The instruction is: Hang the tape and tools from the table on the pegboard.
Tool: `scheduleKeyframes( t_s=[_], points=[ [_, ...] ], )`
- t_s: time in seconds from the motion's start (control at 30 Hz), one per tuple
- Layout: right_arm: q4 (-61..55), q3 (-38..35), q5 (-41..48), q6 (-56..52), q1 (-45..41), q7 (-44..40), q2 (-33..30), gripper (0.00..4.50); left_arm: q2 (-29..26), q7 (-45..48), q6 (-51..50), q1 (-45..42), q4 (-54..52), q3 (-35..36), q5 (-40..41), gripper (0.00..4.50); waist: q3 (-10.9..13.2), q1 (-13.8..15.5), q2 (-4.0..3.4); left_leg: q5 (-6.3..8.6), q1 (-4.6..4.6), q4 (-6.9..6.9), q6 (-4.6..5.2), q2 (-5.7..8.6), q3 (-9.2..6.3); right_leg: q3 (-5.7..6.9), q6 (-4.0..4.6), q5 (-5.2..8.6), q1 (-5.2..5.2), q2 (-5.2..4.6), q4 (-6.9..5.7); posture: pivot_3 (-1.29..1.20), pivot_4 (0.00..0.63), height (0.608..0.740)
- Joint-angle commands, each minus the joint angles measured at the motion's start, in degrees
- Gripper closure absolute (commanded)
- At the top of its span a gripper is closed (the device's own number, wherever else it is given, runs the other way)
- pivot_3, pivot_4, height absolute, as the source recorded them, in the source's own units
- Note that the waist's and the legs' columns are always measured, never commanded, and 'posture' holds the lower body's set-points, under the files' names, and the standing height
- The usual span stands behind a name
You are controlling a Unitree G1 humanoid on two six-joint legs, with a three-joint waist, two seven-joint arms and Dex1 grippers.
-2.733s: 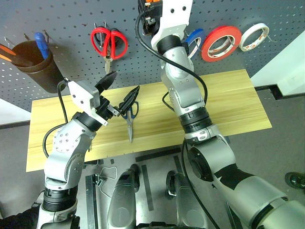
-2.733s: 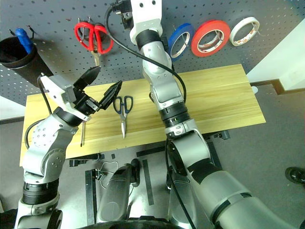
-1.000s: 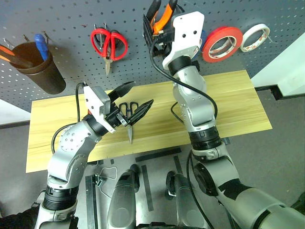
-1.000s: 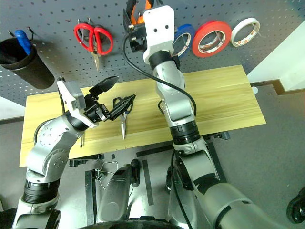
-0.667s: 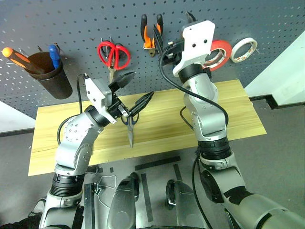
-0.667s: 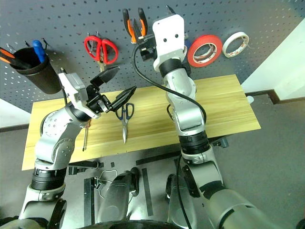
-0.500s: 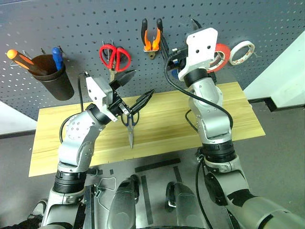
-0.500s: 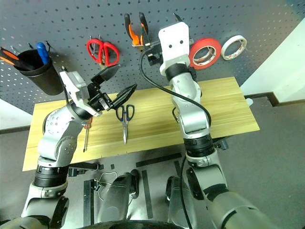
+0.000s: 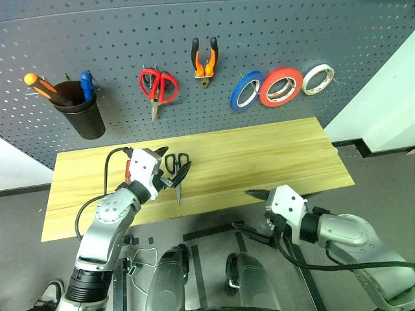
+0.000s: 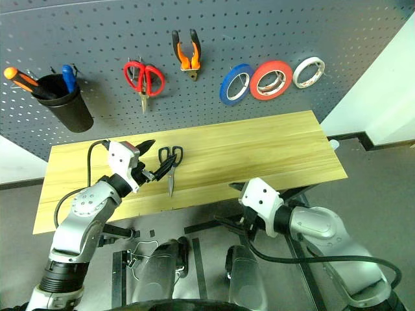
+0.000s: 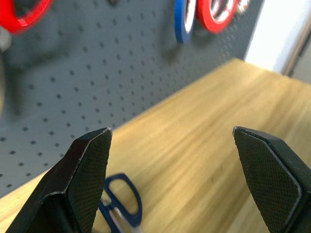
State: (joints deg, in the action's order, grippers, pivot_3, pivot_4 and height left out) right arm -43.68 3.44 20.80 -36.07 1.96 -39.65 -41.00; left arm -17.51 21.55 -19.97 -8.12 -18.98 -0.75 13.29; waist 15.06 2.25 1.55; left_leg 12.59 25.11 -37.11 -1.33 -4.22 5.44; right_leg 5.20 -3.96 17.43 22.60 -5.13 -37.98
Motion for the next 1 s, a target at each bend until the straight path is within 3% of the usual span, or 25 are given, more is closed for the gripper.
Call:
scheduleKeyframes(
  t_s=[0.03, 0.13, 0.33, 0.57, 0.77, 1.0],
  points=[
    [-0.1, 0.3, -0.2, -1.4, -3.3, 3.5, 2.6, 0.04, 3.3, -7.3, -3.8, -4.6, 2.7, -3.0, -5.7, 0.33, 0.0, 0.2, -0.01, -0.01, 0.06, -0.01, 0.00, -0.26, -0.15, 0.00, 0.05, -0.26, -0.01, 0.12, 0.18, 0.06, 0.196, 0.740],
    [-0.6, 0.8, -0.6, -2.8, -5.1, 6.1, 4.5, 0.04, 6.9, -10.8, -6.1, -8.2, 6.7, -4.1, -7.6, 0.33, -0.1, 0.2, -0.11, -0.41, 0.24, -0.05, 0.15, -0.29, -0.19, 0.01, 0.30, -0.69, 0.10, 0.18, 0.31, 0.05, 0.212, 0.740],
    [-2.5, 0.8, -0.7, -4.2, -4.8, 9.2, 5.9, 0.04, 10.0, -16.7, -9.8, -10.0, 13.9, -3.2, -11.1, 0.33, -0.1, 0.0, -0.11, -0.55, 0.43, 0.05, 0.49, -0.06, -0.01, -0.19, -0.21, -0.87, 0.31, 0.18, 0.36, 0.04, 0.234, 0.740],
    [-2.3, 0.8, -0.7, -4.6, -4.7, 11.1, 6.8, 0.04, 14.8, -27.2, -20.2, -8.4, 14.6, -2.3, -16.1, 0.33, -0.1, 0.0, -0.10, -0.52, 0.47, 0.07, 0.53, 0.07, -0.03, -0.19, -0.32, -0.82, 0.32, 0.06, 0.36, 0.04, 0.249, 0.740],
    [-3.7, 1.0, 0.3, -6.0, -5.4, 13.0, 8.0, 0.04, 18.2, -28.7, -26.6, -9.1, 15.6, -3.0, -16.3, 0.33, -0.1, 0.0, -0.07, -0.52, 0.46, 0.03, 0.53, 0.03, -0.11, -0.18, -0.31, -0.82, 0.30, 0.04, 0.35, 0.03, 0.272, 0.740],
    [-5.7, 0.5, 1.4, -8.1, -6.0, 14.5, 9.1, 0.04, 19.3, -29.5, -26.9, -12.5, 21.0, -1.5, -16.2, 0.33, -0.1, 0.0, -0.07, -0.52, 0.49, 0.05, 0.54, -0.07, -0.10, -0.19, -0.29, -0.82, 0.35, 0.03, 0.35, 0.02, 0.286, 0.740]
  ],
)
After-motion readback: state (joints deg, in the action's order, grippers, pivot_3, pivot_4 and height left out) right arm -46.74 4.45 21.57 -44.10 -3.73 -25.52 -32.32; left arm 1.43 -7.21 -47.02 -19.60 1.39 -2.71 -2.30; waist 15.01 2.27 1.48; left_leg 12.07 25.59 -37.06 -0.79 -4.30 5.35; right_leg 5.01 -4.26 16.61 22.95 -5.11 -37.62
